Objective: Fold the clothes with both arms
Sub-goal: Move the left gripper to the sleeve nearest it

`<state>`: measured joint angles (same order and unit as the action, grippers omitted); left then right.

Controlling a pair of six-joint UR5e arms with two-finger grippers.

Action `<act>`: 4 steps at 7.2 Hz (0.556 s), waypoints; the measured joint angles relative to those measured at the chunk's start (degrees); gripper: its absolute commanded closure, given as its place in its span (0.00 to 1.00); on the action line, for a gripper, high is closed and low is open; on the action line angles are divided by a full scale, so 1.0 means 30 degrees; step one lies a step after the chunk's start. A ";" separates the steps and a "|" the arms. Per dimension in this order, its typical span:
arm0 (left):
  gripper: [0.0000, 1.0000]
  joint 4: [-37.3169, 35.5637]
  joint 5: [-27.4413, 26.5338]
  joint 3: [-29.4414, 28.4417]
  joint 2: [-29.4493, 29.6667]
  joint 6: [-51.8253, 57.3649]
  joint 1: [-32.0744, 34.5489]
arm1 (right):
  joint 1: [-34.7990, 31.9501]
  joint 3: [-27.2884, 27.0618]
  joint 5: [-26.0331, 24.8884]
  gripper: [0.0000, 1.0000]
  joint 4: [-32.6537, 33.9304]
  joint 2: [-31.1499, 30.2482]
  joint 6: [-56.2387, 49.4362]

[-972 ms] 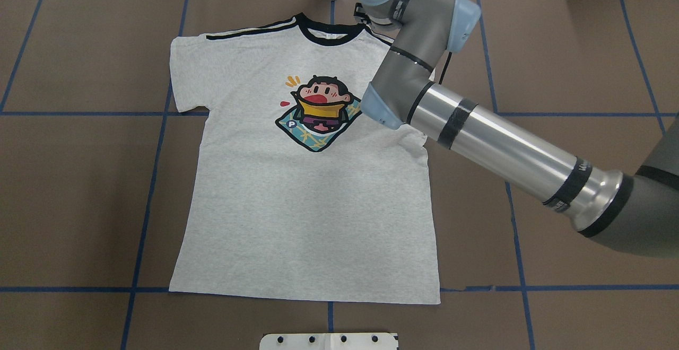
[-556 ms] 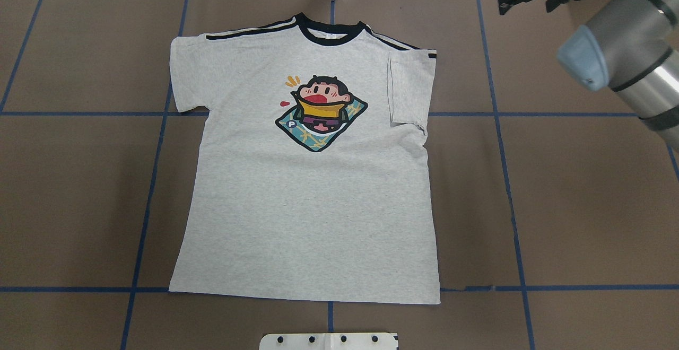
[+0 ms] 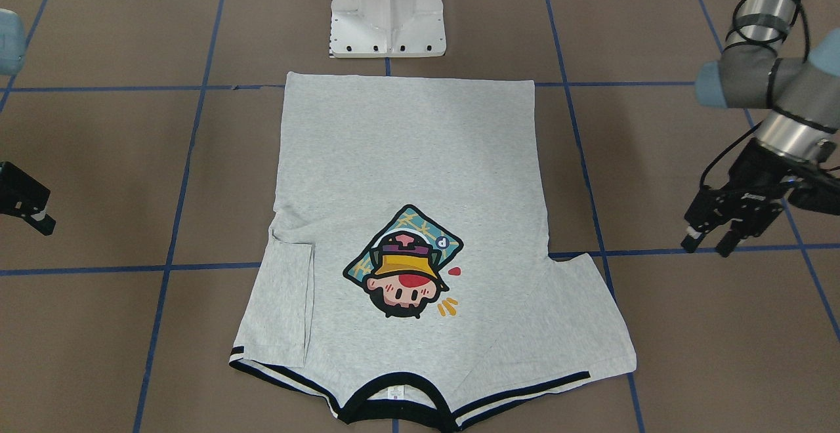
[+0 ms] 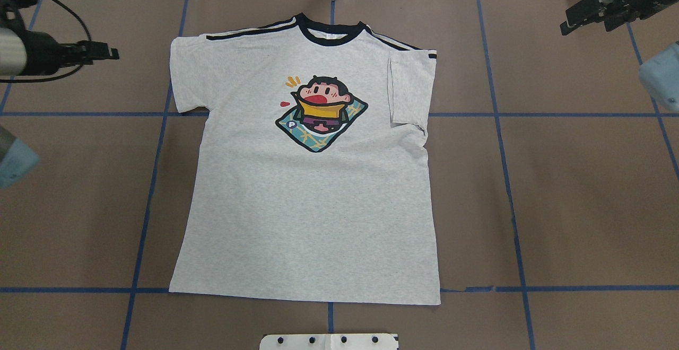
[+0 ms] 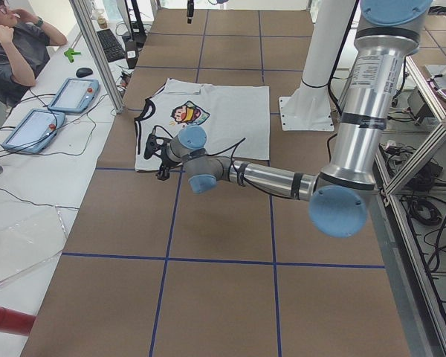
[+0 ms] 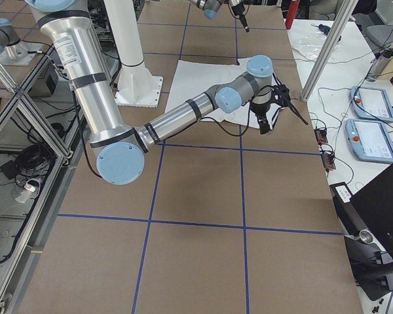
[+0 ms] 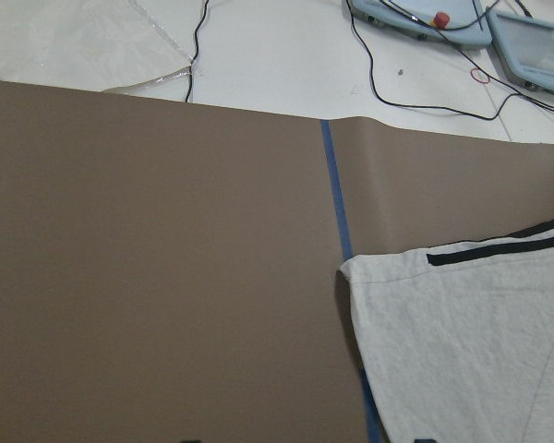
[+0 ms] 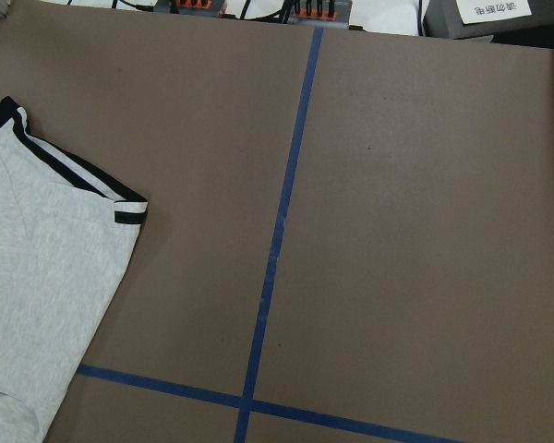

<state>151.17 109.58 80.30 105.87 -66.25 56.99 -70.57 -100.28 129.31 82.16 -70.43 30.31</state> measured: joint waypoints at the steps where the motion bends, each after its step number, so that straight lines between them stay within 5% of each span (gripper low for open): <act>1: 0.29 0.0381 -0.1085 -0.2205 0.1842 -0.0838 -0.1083 | 0.0000 -0.0001 0.0000 0.00 -0.0036 -0.0064 0.0007; 4: 0.36 0.1128 -0.3250 -0.7060 0.5271 -0.1181 -0.2269 | -0.0002 0.0051 -0.0025 0.00 -0.0053 -0.0077 0.0031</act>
<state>154.55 99.83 59.12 121.69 -69.79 50.18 -70.58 -100.13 129.23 82.00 -70.66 30.41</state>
